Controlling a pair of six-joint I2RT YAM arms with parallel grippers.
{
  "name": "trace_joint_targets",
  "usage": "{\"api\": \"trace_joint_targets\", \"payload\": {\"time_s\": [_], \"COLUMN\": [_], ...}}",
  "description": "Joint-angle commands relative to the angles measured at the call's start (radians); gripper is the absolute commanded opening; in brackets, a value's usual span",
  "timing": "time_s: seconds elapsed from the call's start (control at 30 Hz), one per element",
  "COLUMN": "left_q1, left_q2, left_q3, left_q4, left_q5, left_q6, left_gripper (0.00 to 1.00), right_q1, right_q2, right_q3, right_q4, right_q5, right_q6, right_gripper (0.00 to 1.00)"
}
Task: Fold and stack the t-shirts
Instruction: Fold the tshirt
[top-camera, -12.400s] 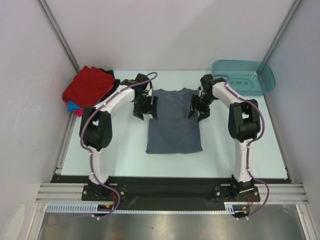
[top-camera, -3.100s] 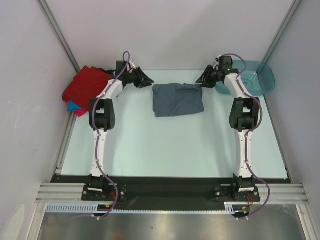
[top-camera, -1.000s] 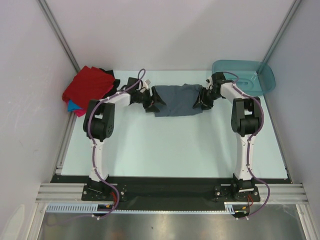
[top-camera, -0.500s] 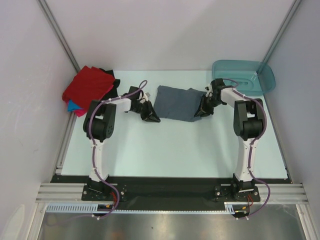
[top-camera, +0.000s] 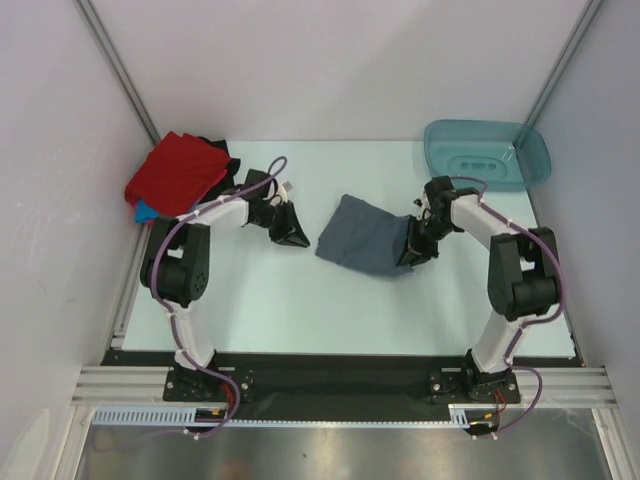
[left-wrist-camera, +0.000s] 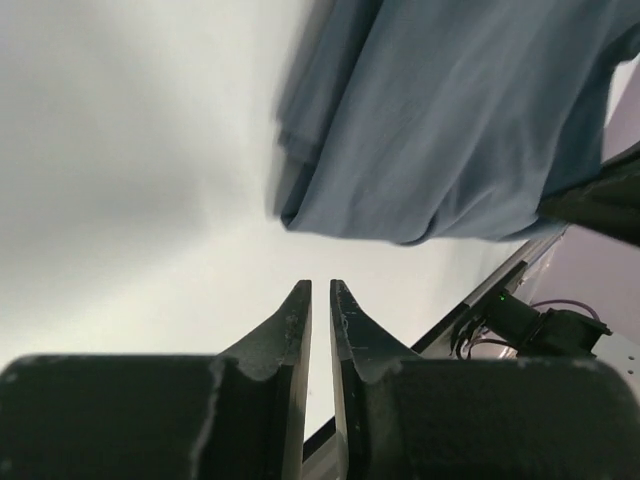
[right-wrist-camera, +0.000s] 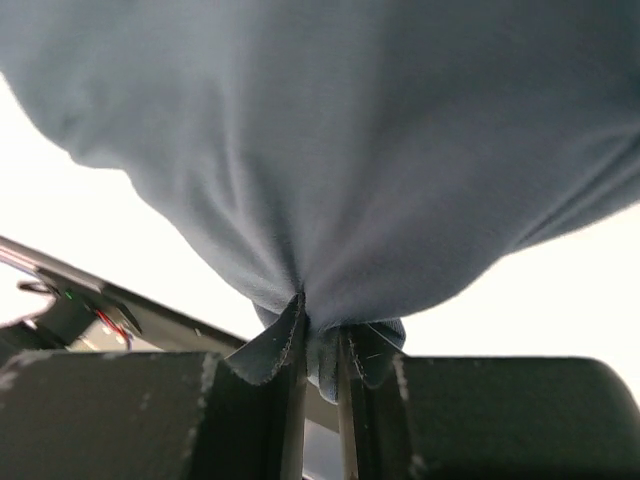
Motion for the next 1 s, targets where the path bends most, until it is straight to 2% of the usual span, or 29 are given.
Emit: {"api": "trace_joint_targets", "payload": {"time_s": [0.0,0.13,0.17,0.2,0.27,0.3,0.4,0.5,0.63,0.8,0.87,0.9,0.97], "left_q1": [-0.007,-0.020,-0.021,-0.024,-0.033,-0.037,-0.053,-0.081,-0.133,-0.172,-0.176,-0.175,-0.179], "left_q2": [-0.098,-0.121,-0.120,-0.118,-0.118,-0.112,-0.098,-0.080,0.012,0.138,0.196,0.215,0.259], "left_q3": [0.004,0.021,0.026,0.033,0.041,0.052,0.089,0.150,0.239,0.380,0.431,0.470,0.519], "left_q4": [-0.009,-0.012,-0.014,-0.014,-0.012,-0.012,-0.012,-0.015,-0.001,0.008,-0.001,0.000,0.003], "left_q5": [-0.007,0.012,0.015,0.018,0.027,0.031,0.056,0.094,0.148,0.093,0.064,0.046,0.036], "left_q6": [0.046,0.044,0.042,0.042,0.041,0.041,0.046,0.058,0.052,0.016,0.012,0.015,0.027], "left_gripper": [0.18,0.20,0.21,0.22,0.23,0.23,0.25,0.26,0.33,0.35,0.50,0.53,0.76], "right_q1": [0.026,0.036,0.036,0.038,0.036,0.036,0.027,0.007,-0.019,-0.051,-0.054,-0.056,-0.059], "right_q2": [-0.137,-0.252,-0.260,-0.269,-0.304,-0.315,-0.332,-0.352,-0.344,-0.286,-0.261,-0.251,-0.232], "right_q3": [-0.065,-0.114,-0.118,-0.119,-0.114,-0.106,-0.056,-0.004,0.044,0.150,0.187,0.203,0.246], "right_q4": [-0.121,-0.151,-0.166,-0.175,-0.191,-0.195,-0.241,-0.252,-0.228,-0.215,-0.214,-0.215,-0.220], "right_q5": [0.033,0.085,0.108,0.126,0.187,0.209,0.287,0.336,0.359,0.333,0.321,0.318,0.307], "right_q6": [0.003,0.046,0.052,0.059,0.078,0.083,0.101,0.112,0.121,0.115,0.112,0.109,0.106], "right_gripper": [0.11,0.15,0.22,0.49,0.62,0.73,0.87,0.90,0.89,0.89,0.89,0.89,0.89]}}
